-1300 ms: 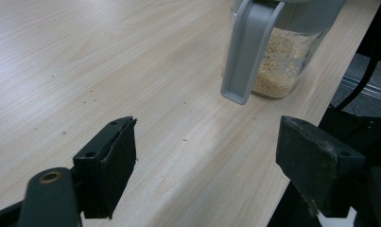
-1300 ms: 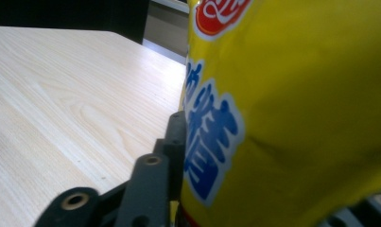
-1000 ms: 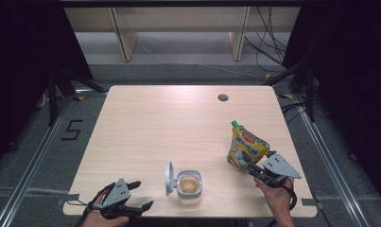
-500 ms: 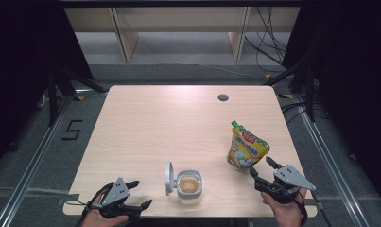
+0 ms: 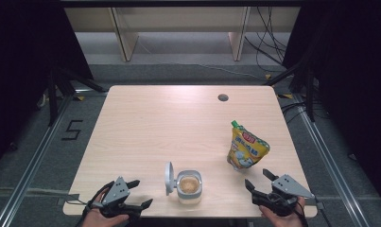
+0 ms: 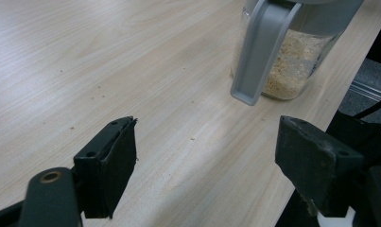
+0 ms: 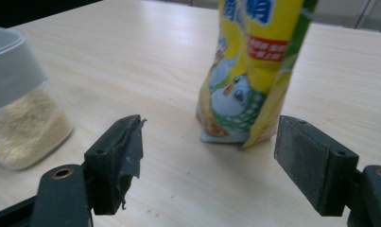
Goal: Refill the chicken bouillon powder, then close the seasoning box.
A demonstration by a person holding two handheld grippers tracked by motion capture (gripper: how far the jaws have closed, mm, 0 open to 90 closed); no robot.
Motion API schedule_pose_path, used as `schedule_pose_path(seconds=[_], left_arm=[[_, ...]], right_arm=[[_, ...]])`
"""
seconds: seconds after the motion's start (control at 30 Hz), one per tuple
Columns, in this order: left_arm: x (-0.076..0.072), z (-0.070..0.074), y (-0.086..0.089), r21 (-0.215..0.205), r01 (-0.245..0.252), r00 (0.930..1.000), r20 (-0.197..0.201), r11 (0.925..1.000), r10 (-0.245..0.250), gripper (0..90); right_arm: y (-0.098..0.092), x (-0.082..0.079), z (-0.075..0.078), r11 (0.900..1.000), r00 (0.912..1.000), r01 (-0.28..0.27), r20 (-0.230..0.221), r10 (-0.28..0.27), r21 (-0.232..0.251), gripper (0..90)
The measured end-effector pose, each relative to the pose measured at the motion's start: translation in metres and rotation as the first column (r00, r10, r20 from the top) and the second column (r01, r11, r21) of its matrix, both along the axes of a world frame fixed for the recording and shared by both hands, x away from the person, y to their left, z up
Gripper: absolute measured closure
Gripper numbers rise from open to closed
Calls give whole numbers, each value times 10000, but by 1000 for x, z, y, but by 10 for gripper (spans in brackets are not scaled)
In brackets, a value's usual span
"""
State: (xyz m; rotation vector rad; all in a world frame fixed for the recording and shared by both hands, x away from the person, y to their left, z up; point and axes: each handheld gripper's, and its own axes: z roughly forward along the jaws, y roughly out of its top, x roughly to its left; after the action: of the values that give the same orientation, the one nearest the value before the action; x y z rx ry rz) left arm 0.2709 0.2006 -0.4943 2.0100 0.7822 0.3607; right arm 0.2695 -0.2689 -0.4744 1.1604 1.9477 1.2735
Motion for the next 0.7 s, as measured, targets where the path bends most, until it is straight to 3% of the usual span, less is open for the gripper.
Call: schedule_pose_path(seconds=[0.03,0.13,0.17,0.2,0.27,0.3,0.37,0.47,0.53,0.6,0.67,0.7], left_arm=[[1,1,2,256,58,9999,92,9997,-60,209],[1,1,2,219,10,10000,51,9998,-11,209],[2,2,3,487,105,9999,74,9988,-109,209],[1,2,2,231,101,9999,23,9997,-102,209],[2,2,3,410,124,9999,6,9991,-124,209],[1,1,1,164,53,10000,19,9999,-53,209],[0,2,1,176,72,10000,53,9998,-72,211],[-1,4,2,93,19,10000,52,10000,-20,212],[0,4,3,114,121,9998,-169,9999,-119,223],[-1,3,2,162,215,9994,-277,9996,-211,269],[-2,4,2,319,389,9991,-150,9987,-384,374],[-4,4,1,137,201,9998,-85,9997,-200,433]], right_arm=[[2,-3,0,10000,9995,21,-313,-18,89,252],[6,-4,-1,9996,9989,-272,-378,270,-63,247],[7,-6,-1,9992,9983,-349,-474,340,-192,247],[8,-7,-1,9992,9982,-389,-463,388,-8,246],[9,-8,-1,9985,9980,-511,-373,504,-179,254],[12,-14,0,9998,9979,-194,-625,190,-51,256],[12,-14,1,9990,9986,-448,-271,447,-36,255],[14,-19,1,9981,9980,-561,-309,553,-255,254],[14,-20,0,9971,9965,-723,-446,712,-243,254],[14,-20,-2,9968,9966,-715,-424,700,-364,254],[15,-21,-3,9958,9950,-874,-513,860,-272,254],[16,-22,-2,9964,9957,-767,-555,746,-364,254]])
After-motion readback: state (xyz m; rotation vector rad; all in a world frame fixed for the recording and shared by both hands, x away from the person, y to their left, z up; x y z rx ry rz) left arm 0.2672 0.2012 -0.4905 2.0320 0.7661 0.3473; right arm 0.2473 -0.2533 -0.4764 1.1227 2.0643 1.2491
